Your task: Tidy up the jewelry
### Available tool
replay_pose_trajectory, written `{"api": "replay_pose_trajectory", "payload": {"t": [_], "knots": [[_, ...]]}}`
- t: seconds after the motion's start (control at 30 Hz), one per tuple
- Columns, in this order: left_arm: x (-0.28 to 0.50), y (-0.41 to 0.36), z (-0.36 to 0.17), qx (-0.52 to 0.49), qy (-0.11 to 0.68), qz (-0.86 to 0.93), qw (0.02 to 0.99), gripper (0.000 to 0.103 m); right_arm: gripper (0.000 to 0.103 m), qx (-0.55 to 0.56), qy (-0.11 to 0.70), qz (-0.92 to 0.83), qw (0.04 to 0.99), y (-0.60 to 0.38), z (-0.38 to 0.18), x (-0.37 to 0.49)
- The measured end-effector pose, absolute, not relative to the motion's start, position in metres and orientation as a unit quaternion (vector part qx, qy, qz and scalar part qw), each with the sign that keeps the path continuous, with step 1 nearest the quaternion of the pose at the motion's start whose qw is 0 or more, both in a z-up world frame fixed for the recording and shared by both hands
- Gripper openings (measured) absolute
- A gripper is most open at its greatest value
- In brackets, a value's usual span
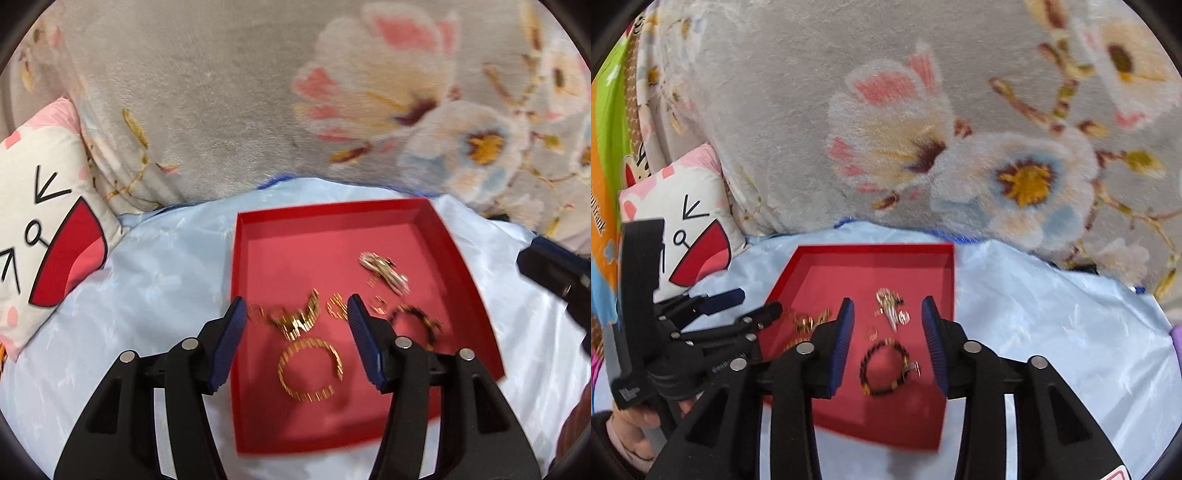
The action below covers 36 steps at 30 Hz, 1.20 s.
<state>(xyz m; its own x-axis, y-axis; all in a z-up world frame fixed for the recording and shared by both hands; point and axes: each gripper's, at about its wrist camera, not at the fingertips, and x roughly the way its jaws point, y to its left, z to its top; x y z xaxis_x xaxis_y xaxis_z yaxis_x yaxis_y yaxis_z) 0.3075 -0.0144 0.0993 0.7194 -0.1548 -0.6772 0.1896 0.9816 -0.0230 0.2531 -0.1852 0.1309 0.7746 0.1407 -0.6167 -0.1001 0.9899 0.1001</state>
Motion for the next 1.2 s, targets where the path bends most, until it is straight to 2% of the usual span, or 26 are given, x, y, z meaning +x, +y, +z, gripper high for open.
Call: {"api": "replay_pose_trajectory", "payload": {"t": [0.2,0.67,0.8,1.1,1.2], "knots": [[0.247,-0.024,0.09,0.036,0.356,-0.084,0.93,0.061,0.053,0.036,0.332,0.037,0.942,-0.195,0.109,0.188],[0.152,-0.041,0.047,0.035,0.377,-0.082,0.922,0.063,0.064,0.039,0.368,0.015,0.929,-0.187,0.061,0.094],[0.136,-0.045,0.039,0.038,0.383,-0.083,0.919,0.064,0.069,0.039,0.364,0.009,0.931,-0.183,0.061,0.079],[0.129,-0.039,0.037,0.037,0.377,-0.068,0.923,0.064,0.069,0.021,0.351,0.008,0.936,-0.171,0.067,0.073],[0.142,-0.033,0.04,0.034,0.38,-0.069,0.922,0.069,0.071,0.016,0.349,0.003,0.937,-0.173,0.069,0.084]]}}
